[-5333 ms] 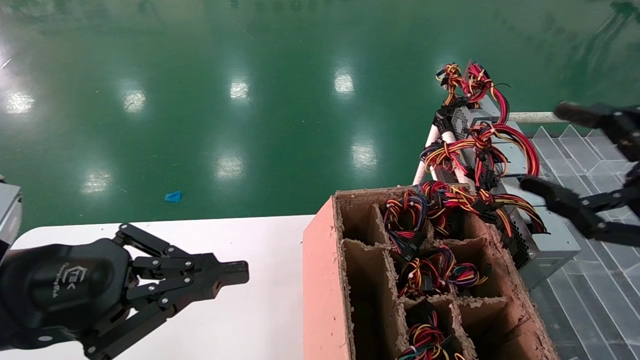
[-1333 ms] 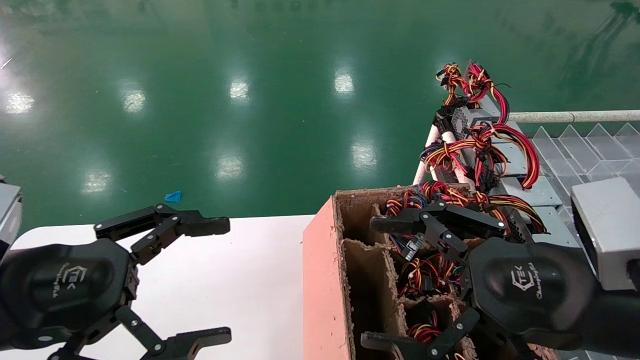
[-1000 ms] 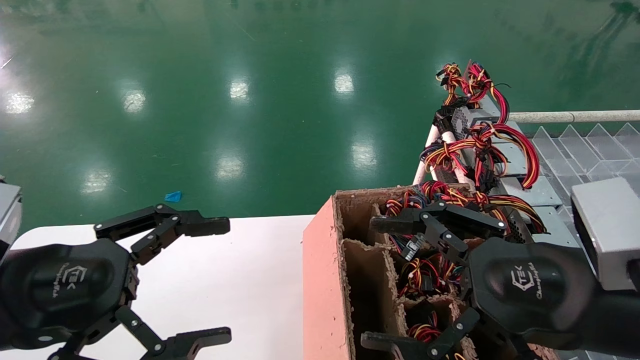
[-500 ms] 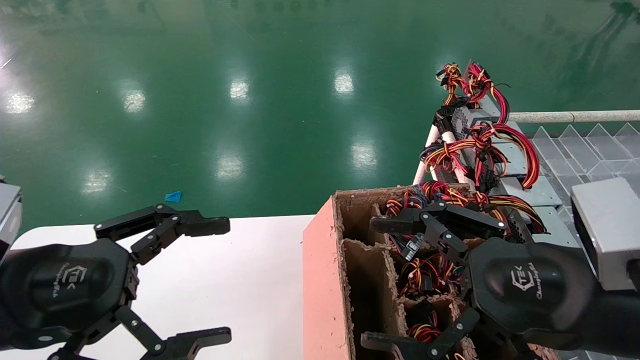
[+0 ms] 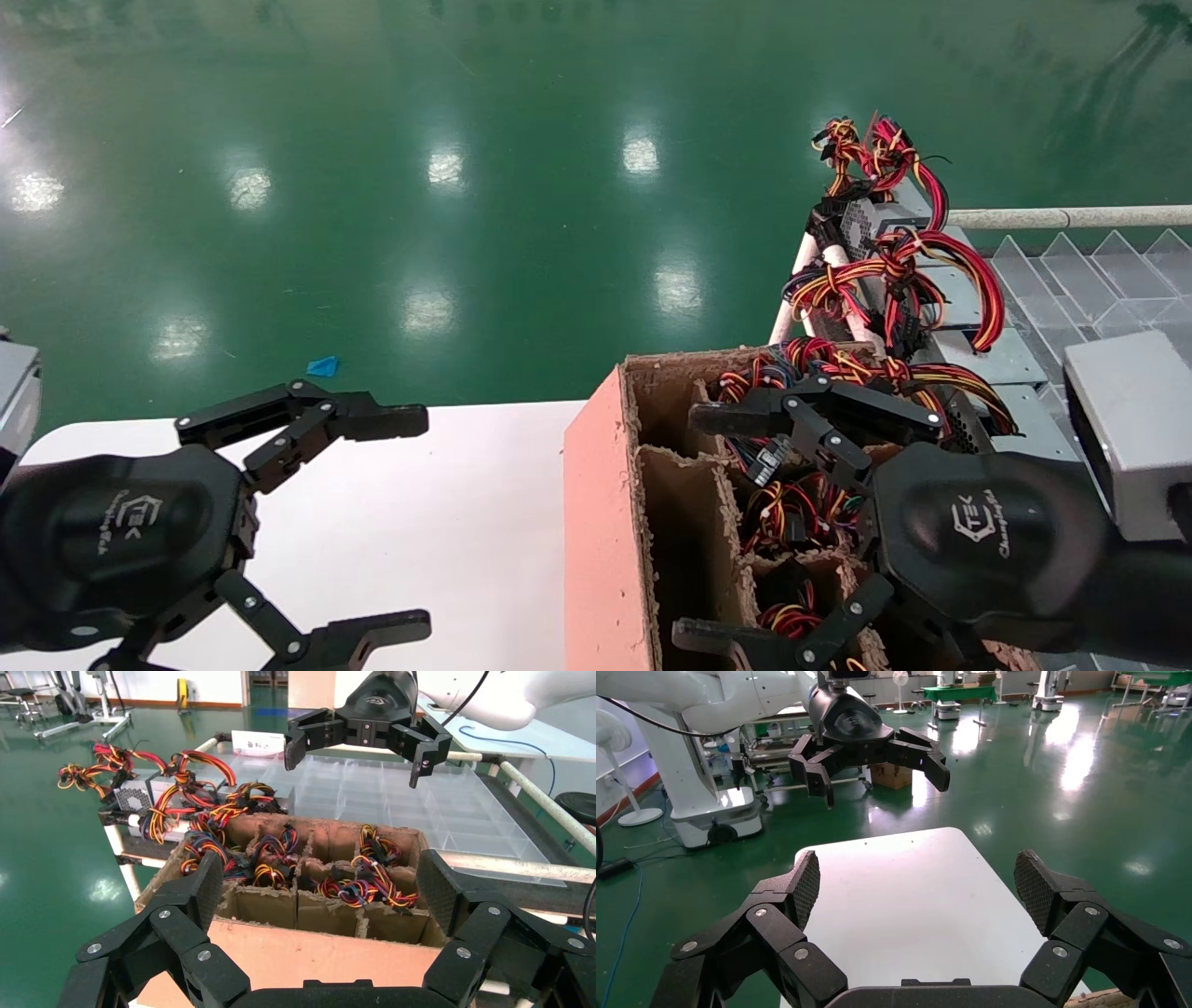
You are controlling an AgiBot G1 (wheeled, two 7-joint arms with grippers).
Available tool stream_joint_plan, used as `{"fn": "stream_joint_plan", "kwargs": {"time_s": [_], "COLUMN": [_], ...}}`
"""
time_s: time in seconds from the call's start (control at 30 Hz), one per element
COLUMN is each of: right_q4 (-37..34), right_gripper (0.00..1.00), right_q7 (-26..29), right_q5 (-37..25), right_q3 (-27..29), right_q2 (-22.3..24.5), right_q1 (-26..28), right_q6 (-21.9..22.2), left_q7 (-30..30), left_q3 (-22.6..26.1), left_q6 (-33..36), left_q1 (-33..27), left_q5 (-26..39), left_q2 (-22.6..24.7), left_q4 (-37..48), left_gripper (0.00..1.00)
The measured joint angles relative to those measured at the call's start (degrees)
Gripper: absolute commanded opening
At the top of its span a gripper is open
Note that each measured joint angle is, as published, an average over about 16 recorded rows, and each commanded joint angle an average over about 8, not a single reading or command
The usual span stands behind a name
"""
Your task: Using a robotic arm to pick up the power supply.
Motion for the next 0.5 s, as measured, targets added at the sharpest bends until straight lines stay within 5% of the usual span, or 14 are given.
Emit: {"fn": "stream_joint_plan", "kwargs": {"time_s": [0.5], "right_q4": [0.0], "right_gripper": [1.00], "right_q7": [0.0], "right_q5": [0.0], "right_q3": [0.0], "right_q2": [0.0], "right_q1": [0.0], "right_q6": [0.0], "left_q7": [0.0], "left_q3": [0.0], "left_q6": [0.0], "left_q1": [0.0], "left_q5": [0.0], "left_q2": [0.0], "left_q4": [0.0], "left_gripper": [1.00]}}
